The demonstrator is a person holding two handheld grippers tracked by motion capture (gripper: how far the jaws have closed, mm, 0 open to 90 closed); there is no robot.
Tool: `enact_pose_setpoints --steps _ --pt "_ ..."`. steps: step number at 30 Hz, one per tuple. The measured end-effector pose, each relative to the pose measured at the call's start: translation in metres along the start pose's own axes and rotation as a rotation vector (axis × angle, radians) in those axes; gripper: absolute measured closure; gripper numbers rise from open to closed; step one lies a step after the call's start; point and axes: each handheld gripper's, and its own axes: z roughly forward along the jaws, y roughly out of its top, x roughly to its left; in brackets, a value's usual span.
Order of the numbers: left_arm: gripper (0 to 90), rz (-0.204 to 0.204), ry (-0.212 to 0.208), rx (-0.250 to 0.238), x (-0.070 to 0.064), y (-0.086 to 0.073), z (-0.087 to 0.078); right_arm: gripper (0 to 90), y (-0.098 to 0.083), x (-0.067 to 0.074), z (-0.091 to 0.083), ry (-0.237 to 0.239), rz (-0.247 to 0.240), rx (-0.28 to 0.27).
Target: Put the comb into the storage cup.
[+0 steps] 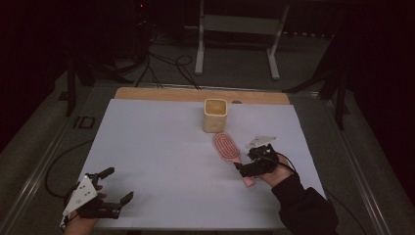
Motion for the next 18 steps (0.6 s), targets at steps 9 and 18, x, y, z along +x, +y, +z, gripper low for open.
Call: enact_pose_setpoints --steps 9,18 --pt "0.0 -0.004 -0.004 0.001 0.0 0.0 0.0 7.7 0.002 0.006 0.009 -0.054 0.043 0.009" --pt "0.0 -0.003 -0.008 -0.001 0.0 0.0 0.0 9.1 0.001 0.005 0.029 -0.091 0.054 0.056"
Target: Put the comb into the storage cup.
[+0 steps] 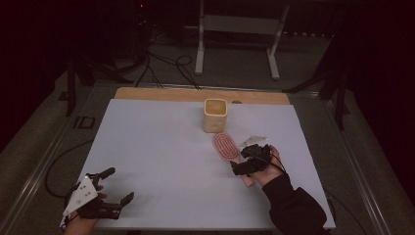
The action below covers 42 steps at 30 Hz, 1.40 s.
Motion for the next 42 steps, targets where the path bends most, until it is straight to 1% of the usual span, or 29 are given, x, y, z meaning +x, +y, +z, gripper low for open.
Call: enact_pose_setpoints --steps 3,5,6,8,9,10,11,12,14,15,18,19,20,21,23,26,27,28,29,31,32,33,34,36,37,39,40,41,42 --pt "0.0 0.0 -0.001 0.0 -0.001 0.0 0.0 9.4 0.001 0.0 0.003 -0.009 0.007 0.006" --pt "0.0 0.004 -0.001 -0.001 -0.001 0.0 0.0 11.2 0.002 0.0 0.007 -0.011 -0.004 0.015" --pt "0.0 0.002 -0.001 0.0 0.0 0.0 0.0 11.8 0.003 -0.001 0.008 -0.005 0.004 0.027" --pt "0.0 0.004 0.0 0.0 0.0 0.0 -0.001 13.5 0.004 -0.003 0.013 0.038 0.014 0.072" --pt "0.0 0.006 0.0 -0.001 0.0 0.0 -0.001 13.5 0.004 -0.003 0.013 0.038 0.014 0.072" --pt "0.0 0.003 -0.001 -0.004 0.0 0.0 -0.001 14.3 0.005 -0.004 0.016 0.054 0.029 0.096" --pt "0.0 0.003 -0.001 -0.001 0.0 0.0 0.0 15.1 0.005 -0.004 0.02 0.037 0.039 0.123" --pt "0.0 0.003 -0.001 -0.001 0.0 0.0 0.0 15.1 0.005 -0.004 0.02 0.037 0.039 0.123" --pt "0.0 0.003 -0.002 -0.001 -0.001 0.0 -0.001 13.3 0.005 -0.002 0.025 0.007 0.05 0.14" --pt "0.0 0.005 -0.002 -0.002 -0.001 0.0 -0.001 12.3 0.005 -0.001 0.026 0.004 0.056 0.14" --pt "0.0 0.0 -0.003 -0.001 0.0 0.0 0.0 10.5 0.005 0.001 0.029 0.021 0.071 0.143" --pt "0.0 0.0 -0.002 0.0 0.0 0.0 0.0 10.9 0.006 0.001 0.03 0.015 0.079 0.146" --pt "0.0 0.001 -0.003 0.0 -0.001 0.0 0.0 12.0 0.007 0.001 0.032 0.015 0.095 0.167" --pt "0.0 0.002 -0.002 -0.001 -0.001 0.0 0.0 12.0 0.007 0.001 0.032 0.015 0.095 0.167" --pt "0.0 0.0 -0.003 0.001 -0.001 0.0 0.0 17.0 0.009 0.001 0.033 0.008 0.102 0.194" --pt "0.0 0.003 -0.002 -0.001 -0.001 0.0 0.0 18.7 0.01 0.002 0.034 0.009 0.103 0.209" --pt "0.0 0.001 -0.002 -0.003 0.0 0.0 0.0 22.6 0.012 0.002 0.033 0.003 0.106 0.223" --pt "0.0 0.001 -0.003 -0.001 0.0 0.0 0.0 22.6 0.012 0.002 0.033 0.003 0.106 0.223" --pt "0.0 0.001 -0.003 0.0 0.0 0.0 0.0 28.9 0.013 0.001 0.034 0.003 0.116 0.24" --pt "0.0 0.003 -0.003 -0.002 0.0 0.0 -0.001 27.8 0.014 0.0 0.035 0.0 0.12 0.248" --pt "0.0 0.003 -0.004 -0.004 0.0 0.0 -0.001 30.7 0.014 0.0 0.036 -0.002 0.123 0.257" --pt "0.0 0.002 -0.004 -0.005 0.0 0.0 -0.001 30.9 0.014 0.0 0.036 -0.006 0.124 0.262" --pt "0.0 0.002 -0.003 -0.002 0.0 0.0 -0.001 36.4 0.014 -0.001 0.038 -0.006 0.127 0.275" --pt "0.0 0.003 -0.004 -0.003 0.0 0.0 -0.001 36.9 0.014 -0.001 0.039 0.003 0.133 0.281" --pt "0.0 0.004 -0.003 -0.003 0.0 0.001 -0.001 42.8 0.014 -0.001 0.041 0.003 0.131 0.295" --pt "0.0 0.002 -0.004 -0.004 0.0 0.001 -0.001 43.4 0.014 0.0 0.042 0.003 0.135 0.302" --pt "0.0 0.002 -0.004 -0.004 0.0 0.0 -0.001 46.5 0.014 -0.001 0.043 -0.001 0.134 0.307" --pt "0.0 0.003 -0.003 -0.004 0.0 0.0 -0.001 48.1 0.014 -0.001 0.044 0.015 0.138 0.309" --pt "0.0 0.004 -0.004 -0.005 0.0 0.001 -0.001 48.0 0.015 0.0 0.044 0.013 0.139 0.311"
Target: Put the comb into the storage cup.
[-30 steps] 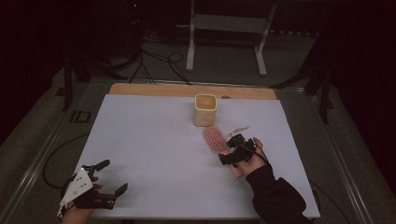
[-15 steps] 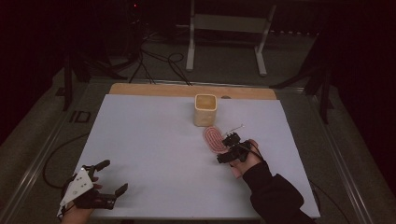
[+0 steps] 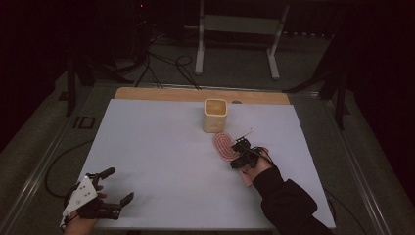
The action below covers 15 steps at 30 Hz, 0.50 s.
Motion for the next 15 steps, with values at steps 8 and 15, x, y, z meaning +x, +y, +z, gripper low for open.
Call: enact_pose_setpoints --steps 8,15 --pt "0.0 -0.002 0.001 0.0 0.0 0.0 0.0 62.8 0.008 -0.002 0.001 0.054 0.017 0.046" --pt "0.0 -0.003 0.001 0.0 0.0 0.0 0.0 66.8 0.012 0.0 0.001 0.041 -0.01 0.091"
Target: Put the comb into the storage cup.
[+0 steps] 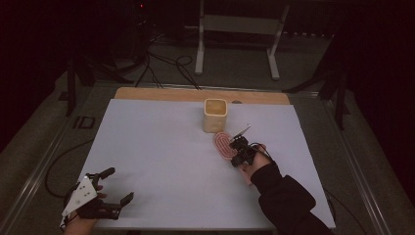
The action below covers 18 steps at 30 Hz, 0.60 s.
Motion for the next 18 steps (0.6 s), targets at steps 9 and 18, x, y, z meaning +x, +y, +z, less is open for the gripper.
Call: enact_pose_setpoints --steps 9,18 --pt "0.0 0.0 -0.001 0.003 0.0 0.0 0.001 69.8 -0.005 0.002 0.0 -0.005 0.004 -0.036" --pt "0.0 0.002 -0.001 0.008 0.0 -0.001 0.001 70.1 -0.011 -0.001 -0.001 0.011 0.018 -0.079"
